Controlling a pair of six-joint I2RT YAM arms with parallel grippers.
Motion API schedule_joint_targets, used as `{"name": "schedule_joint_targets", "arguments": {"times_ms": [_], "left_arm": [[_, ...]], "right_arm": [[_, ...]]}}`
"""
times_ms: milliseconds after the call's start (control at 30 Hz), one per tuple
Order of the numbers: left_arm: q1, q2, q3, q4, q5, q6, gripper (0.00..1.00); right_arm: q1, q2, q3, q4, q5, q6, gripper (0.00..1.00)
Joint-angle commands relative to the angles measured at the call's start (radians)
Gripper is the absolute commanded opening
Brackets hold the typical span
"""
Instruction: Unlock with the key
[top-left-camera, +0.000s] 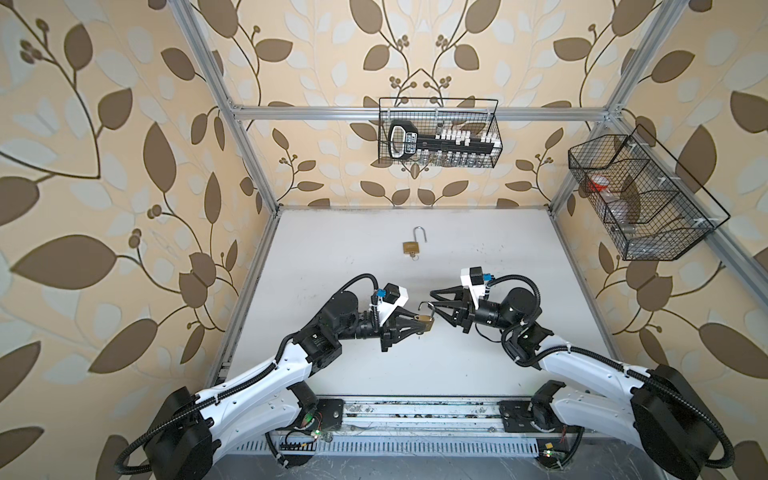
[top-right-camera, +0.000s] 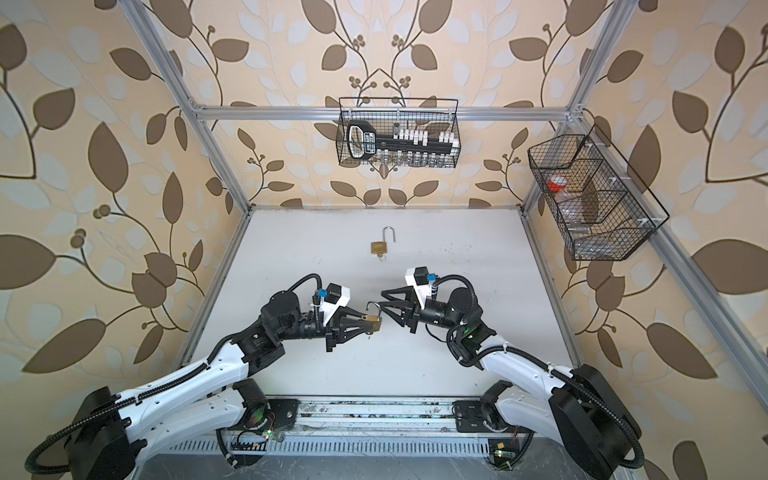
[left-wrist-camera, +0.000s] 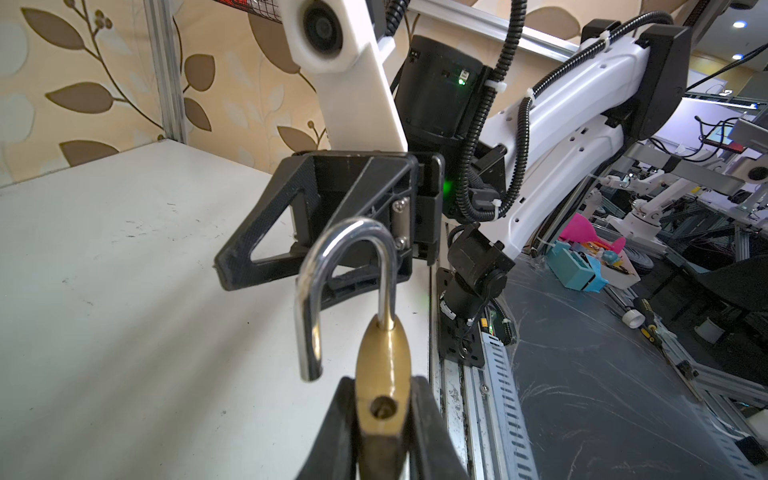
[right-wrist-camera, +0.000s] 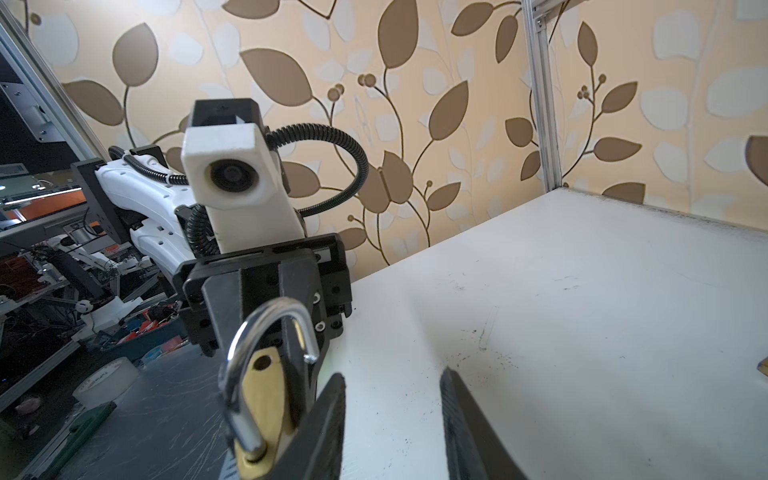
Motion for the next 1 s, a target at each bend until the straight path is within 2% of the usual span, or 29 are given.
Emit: {"name": "schedule_joint_targets", "arguments": {"times_ms": [0,167,633,733,833,967], "left_arm": [[0.008,0.005,0.029,0.105,0.041,-0.007,0.0],[0.01,0.004,0.028,0.105,0.046,-0.008,0.0],[0.014,0.046,0.041,0.113,0.076,-0.018,0.0],[0.016,0.054,0.046,0.109,0.087,-0.017,0.0],[0.015,0.07,0.049,0.124,0.103,-0.031,0.0],[0.016,0.078,0.04,0.144,0.063,-0.035,0.0]], "right_arm": [[0.016,0.003,0.039,0.01,-0.05,-0.023,0.38],[0.038,0.021,0.057,0.017,-0.1,-0.022,0.39],[0.081,0.028,0.091,-0.032,-0.139,-0.05,0.39],[0.087,0.01,0.09,-0.075,-0.079,-0.075,0.41],[0.093,-0.012,0.09,-0.129,0.042,-0.084,0.38],[0.146,-0.065,0.076,-0.217,0.316,-0.127,0.38]]}}
